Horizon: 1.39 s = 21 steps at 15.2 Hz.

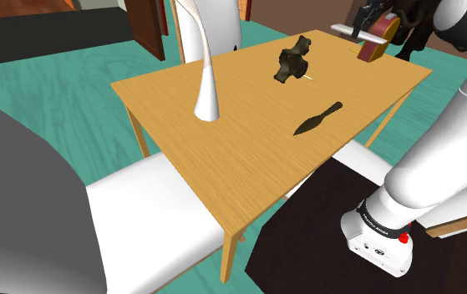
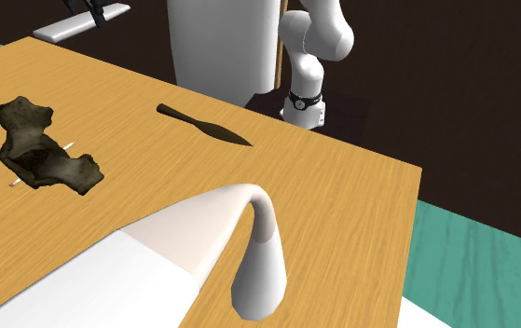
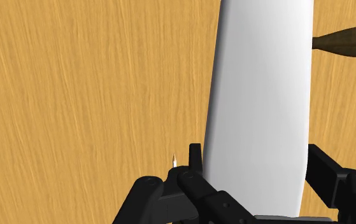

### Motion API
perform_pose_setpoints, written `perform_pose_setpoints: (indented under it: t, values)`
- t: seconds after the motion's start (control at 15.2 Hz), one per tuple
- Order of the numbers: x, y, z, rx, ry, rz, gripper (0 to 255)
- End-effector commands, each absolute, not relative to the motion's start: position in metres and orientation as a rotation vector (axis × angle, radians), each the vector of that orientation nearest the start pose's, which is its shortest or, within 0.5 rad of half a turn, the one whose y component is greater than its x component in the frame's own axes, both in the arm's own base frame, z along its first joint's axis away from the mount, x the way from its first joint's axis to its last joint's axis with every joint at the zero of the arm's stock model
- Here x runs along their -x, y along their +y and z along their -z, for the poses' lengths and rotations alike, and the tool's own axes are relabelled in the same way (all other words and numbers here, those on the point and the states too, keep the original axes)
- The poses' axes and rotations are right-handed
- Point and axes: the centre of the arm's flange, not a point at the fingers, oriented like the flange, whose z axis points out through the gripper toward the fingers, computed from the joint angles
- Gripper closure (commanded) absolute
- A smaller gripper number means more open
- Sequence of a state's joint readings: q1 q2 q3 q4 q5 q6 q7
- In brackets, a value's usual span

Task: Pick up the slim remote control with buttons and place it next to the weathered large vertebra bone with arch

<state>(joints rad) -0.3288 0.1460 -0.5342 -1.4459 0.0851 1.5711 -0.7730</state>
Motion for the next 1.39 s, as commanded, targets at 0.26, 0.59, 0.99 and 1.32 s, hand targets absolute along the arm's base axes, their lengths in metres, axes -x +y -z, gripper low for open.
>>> perform_pose_setpoints:
  t: [0.26,0.59,0.99,1.32]
  values:
    - [-0.404,-0.491,-0.607,3.131,0.13,0.013,255]
    - [-0.404,-0.491,-0.581,3.131,0.13,0.013,255]
    - [-0.404,-0.491,-0.549,3.131,0.13,0.013,255]
    - [-0.404,-0.491,-0.522,3.131,0.13,0.013,255]
